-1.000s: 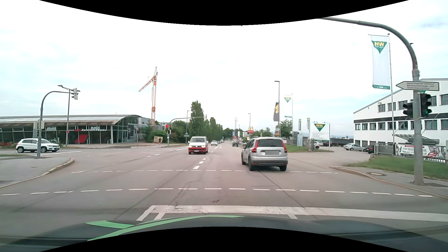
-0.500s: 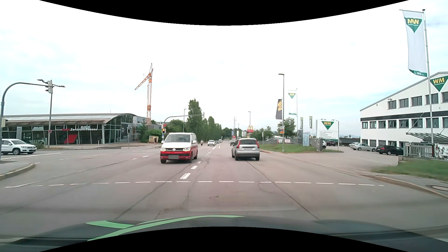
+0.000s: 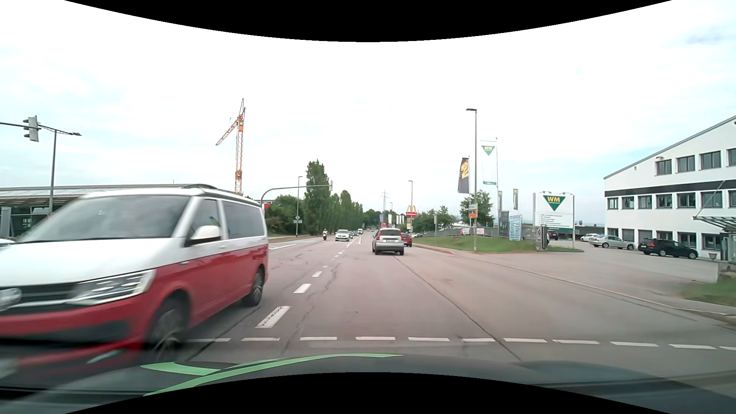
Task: Follow the waypoints while adhering to traffic rules and regulations
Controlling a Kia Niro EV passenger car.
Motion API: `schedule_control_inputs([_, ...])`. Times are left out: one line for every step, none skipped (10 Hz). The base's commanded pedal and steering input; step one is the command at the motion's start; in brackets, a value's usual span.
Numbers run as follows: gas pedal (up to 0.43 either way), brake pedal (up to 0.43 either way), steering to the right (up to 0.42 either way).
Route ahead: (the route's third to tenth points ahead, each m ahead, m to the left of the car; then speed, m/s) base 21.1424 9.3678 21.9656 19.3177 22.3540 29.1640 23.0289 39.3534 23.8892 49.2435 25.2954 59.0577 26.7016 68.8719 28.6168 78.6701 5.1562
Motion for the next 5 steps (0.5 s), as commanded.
schedule_control_inputs([0.000, 0.250, 0.001])
schedule_control_inputs([0.000, 0.250, -0.001])
schedule_control_inputs([0.000, 0.250, -0.001])
schedule_control_inputs([0.000, 0.244, 0.000])
schedule_control_inputs([0.000, 0.250, 0.000])
